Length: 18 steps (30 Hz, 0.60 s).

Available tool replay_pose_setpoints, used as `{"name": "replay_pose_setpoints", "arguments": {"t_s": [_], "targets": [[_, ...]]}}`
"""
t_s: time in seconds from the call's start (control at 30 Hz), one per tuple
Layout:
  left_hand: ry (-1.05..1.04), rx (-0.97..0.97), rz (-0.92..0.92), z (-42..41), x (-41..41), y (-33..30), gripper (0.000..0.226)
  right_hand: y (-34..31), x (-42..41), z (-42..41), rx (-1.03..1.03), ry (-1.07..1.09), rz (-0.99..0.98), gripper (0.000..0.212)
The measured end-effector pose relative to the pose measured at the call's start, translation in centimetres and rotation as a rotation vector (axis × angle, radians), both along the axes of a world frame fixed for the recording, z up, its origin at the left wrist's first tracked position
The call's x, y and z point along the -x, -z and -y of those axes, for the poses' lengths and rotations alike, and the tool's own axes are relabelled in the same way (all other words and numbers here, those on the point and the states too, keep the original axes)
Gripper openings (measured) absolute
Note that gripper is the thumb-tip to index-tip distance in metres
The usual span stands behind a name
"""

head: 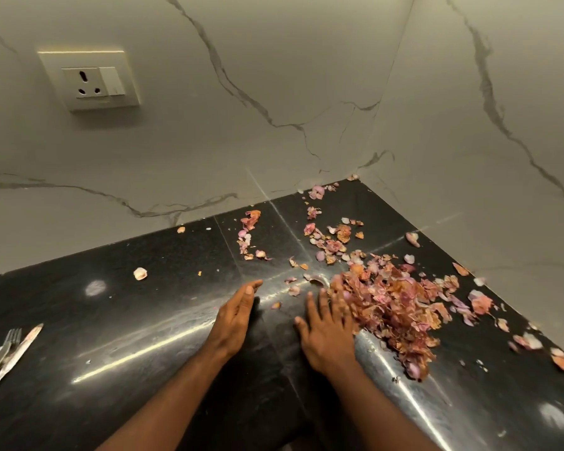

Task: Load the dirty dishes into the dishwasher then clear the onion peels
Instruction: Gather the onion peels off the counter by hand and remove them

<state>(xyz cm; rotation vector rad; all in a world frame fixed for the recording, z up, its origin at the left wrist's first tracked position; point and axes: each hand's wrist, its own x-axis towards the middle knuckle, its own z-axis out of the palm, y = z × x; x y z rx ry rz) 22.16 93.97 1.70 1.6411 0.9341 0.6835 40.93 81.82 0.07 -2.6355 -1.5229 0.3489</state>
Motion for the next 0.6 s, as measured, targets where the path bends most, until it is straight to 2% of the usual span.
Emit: {"name": "replay_pose_setpoints", "arguments": {"t_s": [0.1,0.13,0.17,0.27,0.3,0.4,0.47,0.53,0.6], "targets": [[0.085,0.011,-0.068,0.8,-2.1,0.0,0.038,-1.1,-3.7,2.2,-0.074,0.109,-0.045,0.061],[0.110,0.002,-0.082,1.1,-2.8,0.0,0.029,-1.4,-4.7,2.9,-0.173,0.116,-0.101,0.052],[0.132,-0.021,-0.081,1.2,-3.5,0.2,0.029,-2.0,-5.2,3.3,-0.304,0.122,-0.173,0.048],[0.198,-0.101,-0.045,1.2,-4.8,1.1,0.072,-4.2,-5.7,4.6,-0.614,0.195,-0.285,0.056],[0.223,-0.106,-0.026,1.3,-5.1,1.4,0.077,-4.8,-5.6,5.0,-0.658,0.226,-0.298,0.052],[0.189,-0.080,0.028,1.5,-5.5,1.3,0.054,-5.7,-5.6,5.3,-0.716,0.291,-0.296,0.035],[0.117,-0.144,0.013,1.5,-5.4,0.7,0.041,-5.7,-5.8,5.4,-0.701,0.306,-0.292,0.026],[0.030,-0.317,-0.171,1.0,-5.2,1.0,0.039,-5.5,-6.1,5.6,-0.676,0.316,-0.277,0.025],[-0.021,-0.443,-0.539,0.6,-5.3,1.8,0.059,-5.6,-6.2,5.7,-0.680,0.315,-0.271,0.027]]}}
